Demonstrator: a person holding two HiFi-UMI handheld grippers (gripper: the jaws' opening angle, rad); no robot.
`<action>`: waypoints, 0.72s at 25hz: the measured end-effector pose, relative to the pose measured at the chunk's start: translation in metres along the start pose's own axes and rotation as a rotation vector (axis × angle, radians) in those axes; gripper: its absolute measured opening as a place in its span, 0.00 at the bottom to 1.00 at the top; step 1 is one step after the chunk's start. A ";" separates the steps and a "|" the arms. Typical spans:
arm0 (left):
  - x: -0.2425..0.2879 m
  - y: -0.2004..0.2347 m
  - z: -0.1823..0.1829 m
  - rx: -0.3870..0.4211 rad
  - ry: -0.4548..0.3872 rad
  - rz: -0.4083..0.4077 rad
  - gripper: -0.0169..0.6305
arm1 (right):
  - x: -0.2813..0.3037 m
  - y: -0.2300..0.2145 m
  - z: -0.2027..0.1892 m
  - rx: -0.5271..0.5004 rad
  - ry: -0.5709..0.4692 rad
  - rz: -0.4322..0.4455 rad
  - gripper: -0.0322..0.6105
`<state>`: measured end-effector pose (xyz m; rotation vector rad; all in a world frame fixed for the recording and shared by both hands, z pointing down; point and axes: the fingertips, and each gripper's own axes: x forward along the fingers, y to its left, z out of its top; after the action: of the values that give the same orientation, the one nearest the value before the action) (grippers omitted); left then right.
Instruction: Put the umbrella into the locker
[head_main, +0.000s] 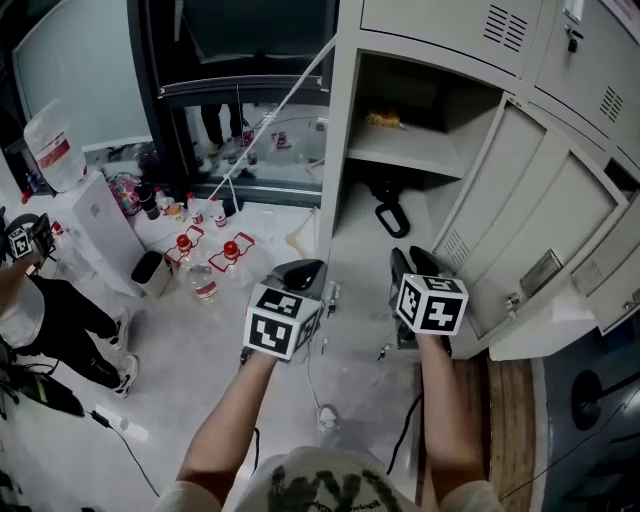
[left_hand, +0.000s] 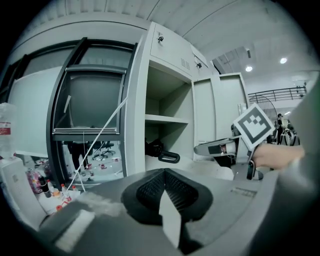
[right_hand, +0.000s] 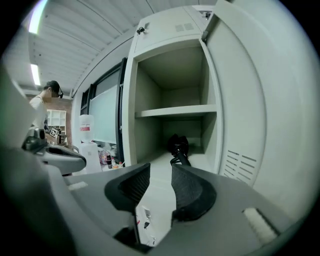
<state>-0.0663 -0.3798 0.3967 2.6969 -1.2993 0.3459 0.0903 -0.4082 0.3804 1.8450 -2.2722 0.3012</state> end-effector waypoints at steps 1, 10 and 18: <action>-0.005 -0.003 0.001 0.001 -0.002 -0.003 0.03 | -0.009 0.004 0.000 0.002 -0.002 0.004 0.26; -0.035 -0.029 -0.002 0.033 0.002 -0.038 0.03 | -0.072 0.029 -0.010 -0.018 -0.015 0.025 0.11; -0.055 -0.027 -0.007 0.039 0.010 -0.018 0.03 | -0.093 0.047 -0.024 -0.040 -0.009 0.048 0.05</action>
<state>-0.0794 -0.3194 0.3891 2.7334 -1.2783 0.3860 0.0638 -0.3049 0.3763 1.7785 -2.3143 0.2530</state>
